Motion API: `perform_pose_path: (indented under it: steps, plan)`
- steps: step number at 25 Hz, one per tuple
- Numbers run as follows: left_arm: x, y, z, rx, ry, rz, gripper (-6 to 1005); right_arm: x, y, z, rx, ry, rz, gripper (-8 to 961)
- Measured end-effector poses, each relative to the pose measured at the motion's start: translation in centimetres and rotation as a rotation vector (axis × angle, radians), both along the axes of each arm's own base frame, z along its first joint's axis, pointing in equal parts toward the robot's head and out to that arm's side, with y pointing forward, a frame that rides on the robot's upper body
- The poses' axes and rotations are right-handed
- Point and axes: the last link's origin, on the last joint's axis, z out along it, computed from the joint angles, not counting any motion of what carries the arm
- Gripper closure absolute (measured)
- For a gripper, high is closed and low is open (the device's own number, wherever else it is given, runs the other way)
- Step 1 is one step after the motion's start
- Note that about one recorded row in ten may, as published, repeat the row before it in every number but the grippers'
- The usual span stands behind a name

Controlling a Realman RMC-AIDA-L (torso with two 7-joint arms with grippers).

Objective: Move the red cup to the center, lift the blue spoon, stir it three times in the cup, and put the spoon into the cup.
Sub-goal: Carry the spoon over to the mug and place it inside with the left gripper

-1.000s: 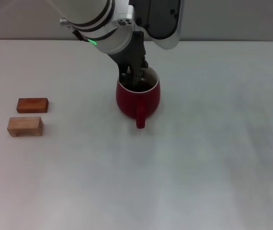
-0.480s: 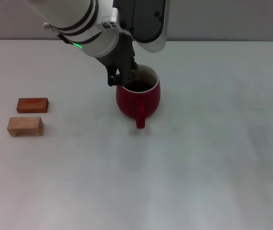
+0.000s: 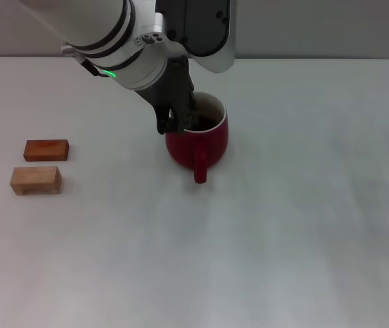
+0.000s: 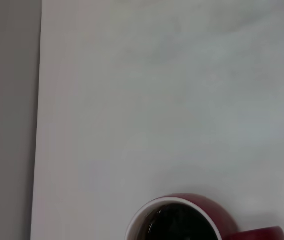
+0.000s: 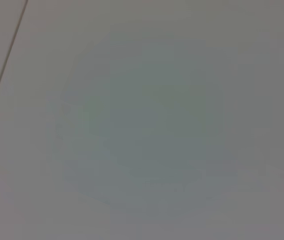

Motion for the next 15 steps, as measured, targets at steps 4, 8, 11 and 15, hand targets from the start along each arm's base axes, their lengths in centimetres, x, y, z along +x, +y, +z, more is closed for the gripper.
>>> perform_pose_path:
  steps: [4,8,11,15]
  plan:
    - [0.06,0.02,0.26,0.001,-0.007,0.021,854,-0.02,0.00,0.00,0.000,0.000,0.001,948]
    - [-0.12,0.04,0.28,0.009,-0.003,0.035,854,-0.05,0.01,0.00,0.001,0.001,0.002,948]
    - [-0.36,0.10,0.32,0.014,0.000,0.055,823,-0.06,0.00,-0.02,0.000,0.001,0.003,948]
    - [-0.50,0.12,0.47,0.019,0.003,0.058,742,-0.06,0.00,-0.02,0.000,0.001,0.003,948]
